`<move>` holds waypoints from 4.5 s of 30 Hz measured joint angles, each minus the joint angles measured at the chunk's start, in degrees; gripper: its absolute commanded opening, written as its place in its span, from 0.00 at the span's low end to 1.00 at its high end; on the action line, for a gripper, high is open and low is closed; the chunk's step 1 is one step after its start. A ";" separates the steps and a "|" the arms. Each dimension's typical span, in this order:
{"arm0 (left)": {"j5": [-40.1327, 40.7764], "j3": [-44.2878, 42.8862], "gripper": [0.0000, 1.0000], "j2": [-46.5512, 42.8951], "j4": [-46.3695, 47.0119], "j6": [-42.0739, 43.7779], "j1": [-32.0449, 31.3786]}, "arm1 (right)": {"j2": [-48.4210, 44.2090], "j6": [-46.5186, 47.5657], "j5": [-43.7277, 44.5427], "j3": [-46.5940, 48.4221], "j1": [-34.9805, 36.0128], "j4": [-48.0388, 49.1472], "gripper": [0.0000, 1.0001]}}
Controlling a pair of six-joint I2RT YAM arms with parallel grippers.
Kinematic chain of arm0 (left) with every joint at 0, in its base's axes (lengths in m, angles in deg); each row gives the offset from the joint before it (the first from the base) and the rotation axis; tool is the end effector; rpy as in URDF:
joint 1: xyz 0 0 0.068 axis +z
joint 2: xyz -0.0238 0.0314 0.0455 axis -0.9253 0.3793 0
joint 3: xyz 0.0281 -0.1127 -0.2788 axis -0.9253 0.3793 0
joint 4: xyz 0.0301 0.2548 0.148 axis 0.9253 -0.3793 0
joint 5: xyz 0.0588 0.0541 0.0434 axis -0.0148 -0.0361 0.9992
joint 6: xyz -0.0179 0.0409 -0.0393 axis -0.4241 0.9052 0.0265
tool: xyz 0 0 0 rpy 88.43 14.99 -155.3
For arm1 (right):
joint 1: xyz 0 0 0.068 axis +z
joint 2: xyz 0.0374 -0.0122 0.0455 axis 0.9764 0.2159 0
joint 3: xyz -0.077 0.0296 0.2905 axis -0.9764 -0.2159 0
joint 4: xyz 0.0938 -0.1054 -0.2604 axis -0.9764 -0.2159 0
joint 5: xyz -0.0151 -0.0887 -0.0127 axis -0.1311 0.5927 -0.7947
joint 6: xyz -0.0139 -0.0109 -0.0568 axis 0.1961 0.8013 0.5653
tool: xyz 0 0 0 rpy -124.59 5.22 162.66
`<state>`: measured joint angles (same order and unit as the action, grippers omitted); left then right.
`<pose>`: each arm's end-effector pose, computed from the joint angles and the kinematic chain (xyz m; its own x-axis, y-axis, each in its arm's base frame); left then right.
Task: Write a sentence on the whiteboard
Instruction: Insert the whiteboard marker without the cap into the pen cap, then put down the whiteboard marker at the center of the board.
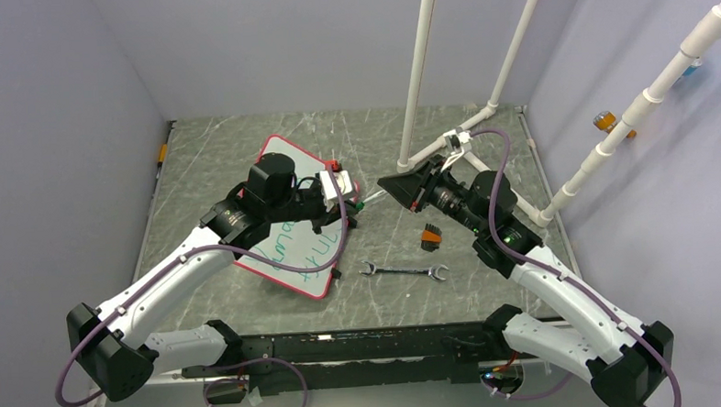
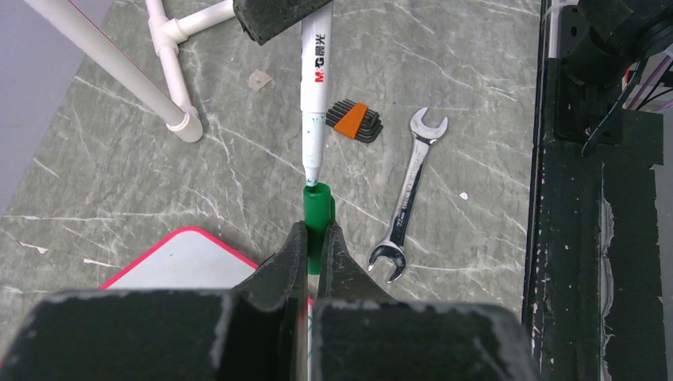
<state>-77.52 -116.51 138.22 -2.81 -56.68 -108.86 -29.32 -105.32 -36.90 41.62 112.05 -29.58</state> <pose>0.2054 -0.2084 0.3876 0.0455 0.3524 -0.9347 0.9612 0.2393 0.1370 0.1912 0.1456 0.3839 -0.4176 0.4199 -0.8058 -0.6448 0.4879 0.5884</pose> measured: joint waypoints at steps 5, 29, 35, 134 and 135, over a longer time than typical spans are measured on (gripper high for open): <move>-0.02 0.00 0.00 0.00 -0.02 -0.20 0.00 | 0.44 -0.68 -0.13 -0.28 0.00 1.09 0.00; 0.96 0.37 0.00 -0.76 -1.33 -0.83 0.42 | 2.69 -2.25 -2.60 -0.74 -0.22 3.78 0.00; 1.05 0.61 0.00 -1.01 -1.18 -1.77 0.50 | 2.78 -2.25 -3.04 -0.74 -0.22 3.76 0.00; 19.23 6.36 1.00 -3.39 9.92 -9.81 4.13 | 21.16 12.70 14.62 7.39 2.71 -19.26 0.00; 21.40 6.27 0.99 -3.13 9.88 -10.49 4.13 | 22.16 12.70 15.45 7.72 2.69 -20.17 0.00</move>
<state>-56.13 -110.24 135.09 7.07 -67.18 -104.73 -7.16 -92.62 -21.45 49.34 114.74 -49.75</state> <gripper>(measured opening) 0.994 0.144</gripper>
